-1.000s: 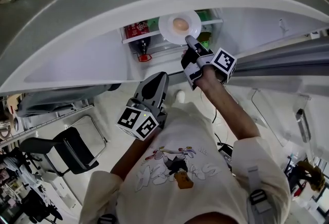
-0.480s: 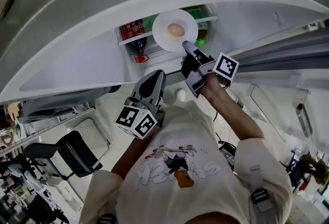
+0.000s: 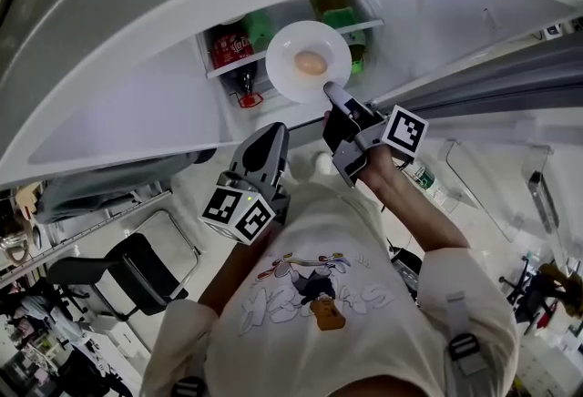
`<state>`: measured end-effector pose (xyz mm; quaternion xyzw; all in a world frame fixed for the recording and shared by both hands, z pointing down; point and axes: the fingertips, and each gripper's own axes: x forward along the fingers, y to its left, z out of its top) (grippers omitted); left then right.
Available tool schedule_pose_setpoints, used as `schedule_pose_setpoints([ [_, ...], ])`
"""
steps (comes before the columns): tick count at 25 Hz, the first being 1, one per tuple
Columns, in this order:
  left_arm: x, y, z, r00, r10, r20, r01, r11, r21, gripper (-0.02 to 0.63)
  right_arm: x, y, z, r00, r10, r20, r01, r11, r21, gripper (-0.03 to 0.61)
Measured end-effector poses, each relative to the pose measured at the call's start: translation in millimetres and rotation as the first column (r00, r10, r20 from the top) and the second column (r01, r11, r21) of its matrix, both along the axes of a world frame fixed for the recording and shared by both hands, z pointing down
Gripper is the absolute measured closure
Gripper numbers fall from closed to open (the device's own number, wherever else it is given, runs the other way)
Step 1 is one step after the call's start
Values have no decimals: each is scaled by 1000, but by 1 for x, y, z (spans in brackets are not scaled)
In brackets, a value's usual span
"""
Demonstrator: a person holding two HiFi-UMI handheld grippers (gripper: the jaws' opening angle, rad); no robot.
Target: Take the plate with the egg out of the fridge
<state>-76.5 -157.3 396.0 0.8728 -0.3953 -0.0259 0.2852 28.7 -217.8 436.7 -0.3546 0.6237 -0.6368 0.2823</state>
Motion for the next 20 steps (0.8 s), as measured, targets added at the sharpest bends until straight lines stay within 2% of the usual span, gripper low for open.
schedule_pose_setpoints([
  [14, 1, 14, 7, 999, 53, -4, -53, 998, -32, 618, 6, 40, -12, 1000, -14, 4, 14, 1000, 17, 560],
  [20, 4, 16, 5, 996, 72, -58, -76, 995, -67, 618, 10, 55, -18, 1000, -14, 15, 14, 1000, 26, 560],
])
